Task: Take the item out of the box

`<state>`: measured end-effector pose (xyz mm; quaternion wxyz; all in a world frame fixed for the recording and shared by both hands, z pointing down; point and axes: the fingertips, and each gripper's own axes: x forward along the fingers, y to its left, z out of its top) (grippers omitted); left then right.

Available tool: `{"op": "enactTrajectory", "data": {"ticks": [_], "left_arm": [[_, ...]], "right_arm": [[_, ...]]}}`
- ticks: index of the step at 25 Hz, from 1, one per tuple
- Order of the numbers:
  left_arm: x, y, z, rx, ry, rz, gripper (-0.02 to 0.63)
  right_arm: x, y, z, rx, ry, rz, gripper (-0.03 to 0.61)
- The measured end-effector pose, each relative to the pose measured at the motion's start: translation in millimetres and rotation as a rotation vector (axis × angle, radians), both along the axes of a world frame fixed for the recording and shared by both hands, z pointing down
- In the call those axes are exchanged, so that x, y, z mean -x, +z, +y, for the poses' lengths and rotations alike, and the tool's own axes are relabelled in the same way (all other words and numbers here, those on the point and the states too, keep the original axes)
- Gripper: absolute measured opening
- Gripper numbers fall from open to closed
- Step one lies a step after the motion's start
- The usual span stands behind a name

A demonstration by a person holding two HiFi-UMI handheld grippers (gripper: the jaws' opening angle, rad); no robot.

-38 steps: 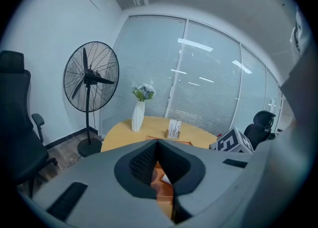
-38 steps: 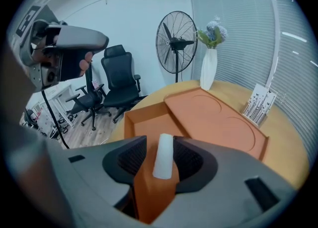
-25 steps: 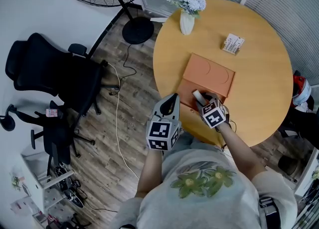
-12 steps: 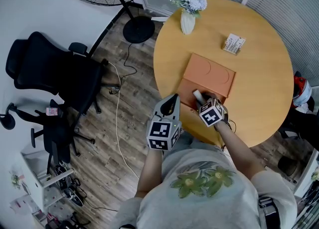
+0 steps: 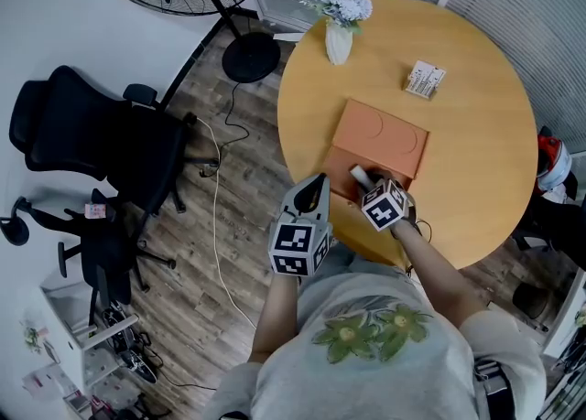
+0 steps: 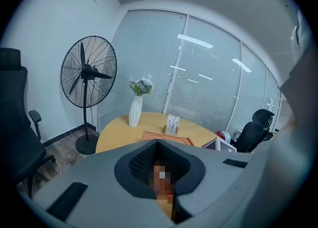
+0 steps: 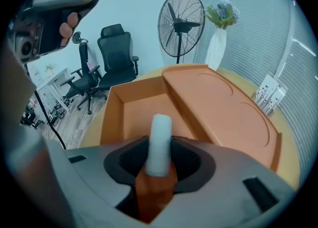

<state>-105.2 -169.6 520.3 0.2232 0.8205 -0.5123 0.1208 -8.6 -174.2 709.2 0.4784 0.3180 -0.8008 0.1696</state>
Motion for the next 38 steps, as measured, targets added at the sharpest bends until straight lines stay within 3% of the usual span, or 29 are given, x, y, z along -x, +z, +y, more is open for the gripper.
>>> {"op": "enactTrajectory", "data": {"ticks": [38], "left_arm": [[10, -2, 3, 0.0, -0.013, -0.015, 0.0]], "right_arm": [[5, -17, 7, -0.007, -0.052, -0.035, 0.138]]}}
